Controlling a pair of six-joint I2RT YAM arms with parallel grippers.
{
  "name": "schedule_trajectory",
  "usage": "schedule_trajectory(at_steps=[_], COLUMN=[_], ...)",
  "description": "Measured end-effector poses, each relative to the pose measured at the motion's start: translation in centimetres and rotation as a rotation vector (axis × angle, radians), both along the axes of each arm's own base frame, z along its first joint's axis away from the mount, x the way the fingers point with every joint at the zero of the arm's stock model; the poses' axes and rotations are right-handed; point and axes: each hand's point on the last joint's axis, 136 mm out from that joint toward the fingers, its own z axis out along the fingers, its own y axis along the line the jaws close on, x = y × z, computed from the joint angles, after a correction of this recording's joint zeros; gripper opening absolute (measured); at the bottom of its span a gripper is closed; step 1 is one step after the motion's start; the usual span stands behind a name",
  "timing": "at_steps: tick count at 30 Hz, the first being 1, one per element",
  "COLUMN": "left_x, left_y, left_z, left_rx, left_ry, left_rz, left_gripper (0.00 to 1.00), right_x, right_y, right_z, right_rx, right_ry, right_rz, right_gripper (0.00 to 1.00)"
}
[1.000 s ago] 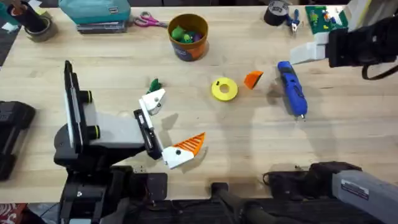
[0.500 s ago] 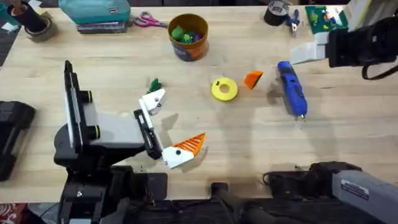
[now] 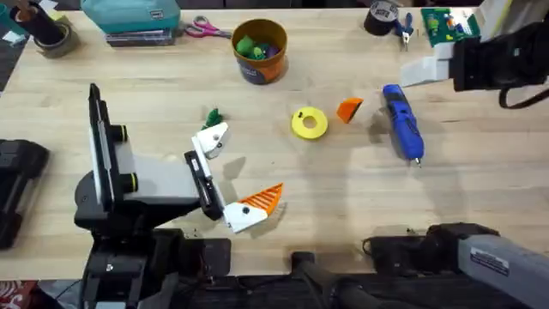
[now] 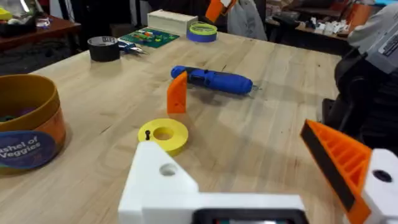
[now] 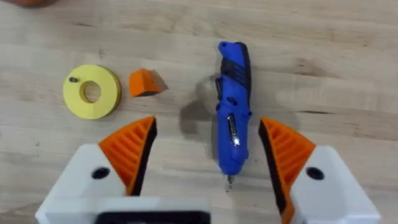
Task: Pick up the gripper from the table and insert it into the empty holder that is missing its gripper. Then pick up a screw, insert it into the mounting hole, and use the screwdriver to tighten it. Finally, clean up the table by picking up the vegetable and placing it into the bucket.
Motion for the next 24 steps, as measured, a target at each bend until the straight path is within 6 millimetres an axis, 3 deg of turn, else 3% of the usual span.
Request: schedule_trajectory(at_steps=[8,15,24], left_x=[0.0,0.0,0.0], left_y=[0.0,0.0,0.0], left_z=[0.0,0.0,0.0], left_rx=[0.000,0.000,0.000], left_ry=[-0.001,0.000,-0.001], left_rz=[0.000,0.000,0.000], left_gripper=[0.985,0.985,0.986], right_x=[-1.7,-0.9,-0.1], right_y=[1.4,5.0,8.4], right_z=[-0.3,0.0,-2.3], right_rx=[-0.011,-0.035,-0.079], right_ry=[0.093,0.159,0.245], right_rz=[0.068,0.221,0.393], right_gripper=[0.997,0.997,0.996])
